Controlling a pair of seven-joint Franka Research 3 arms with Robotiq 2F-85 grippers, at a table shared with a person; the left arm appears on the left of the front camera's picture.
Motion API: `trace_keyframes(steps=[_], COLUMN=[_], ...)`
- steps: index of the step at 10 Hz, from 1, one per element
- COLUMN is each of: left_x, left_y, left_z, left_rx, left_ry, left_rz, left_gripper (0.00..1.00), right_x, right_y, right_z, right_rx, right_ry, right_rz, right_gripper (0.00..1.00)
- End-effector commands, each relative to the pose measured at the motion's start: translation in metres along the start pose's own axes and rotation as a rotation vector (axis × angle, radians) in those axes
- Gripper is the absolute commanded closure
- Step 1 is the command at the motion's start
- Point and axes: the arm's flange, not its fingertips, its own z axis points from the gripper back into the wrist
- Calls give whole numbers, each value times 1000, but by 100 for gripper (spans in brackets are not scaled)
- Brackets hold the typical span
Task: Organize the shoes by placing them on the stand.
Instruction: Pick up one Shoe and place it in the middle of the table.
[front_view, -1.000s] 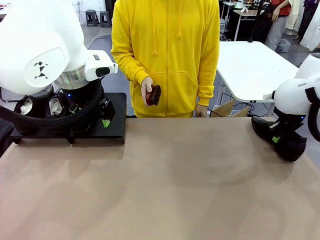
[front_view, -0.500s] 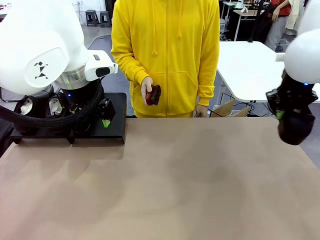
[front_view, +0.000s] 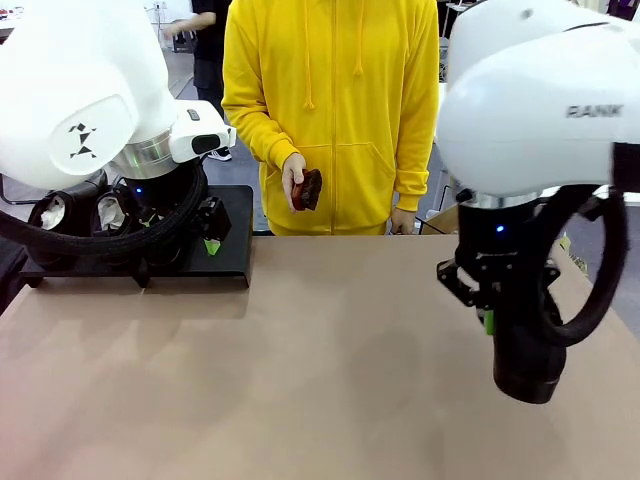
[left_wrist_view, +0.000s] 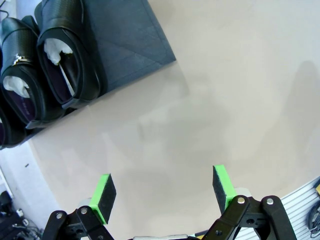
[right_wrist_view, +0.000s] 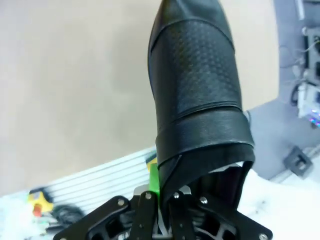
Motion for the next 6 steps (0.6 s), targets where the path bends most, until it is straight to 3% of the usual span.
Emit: trace_keyframes(steps=[1,6], left_x=[-2,-2], left_y=[2,2], left_z=[0,0], left_rx=[-9,-9], left_ry=[-11,-11], left_rz=[2,2], left_gripper=[0,0], right_x=[17,5], right_y=[-4,6], right_z=[14,-3], right_rx=[40,0], right_ry=[5,18], right_rz=[63,26], right_gripper=[100,100])
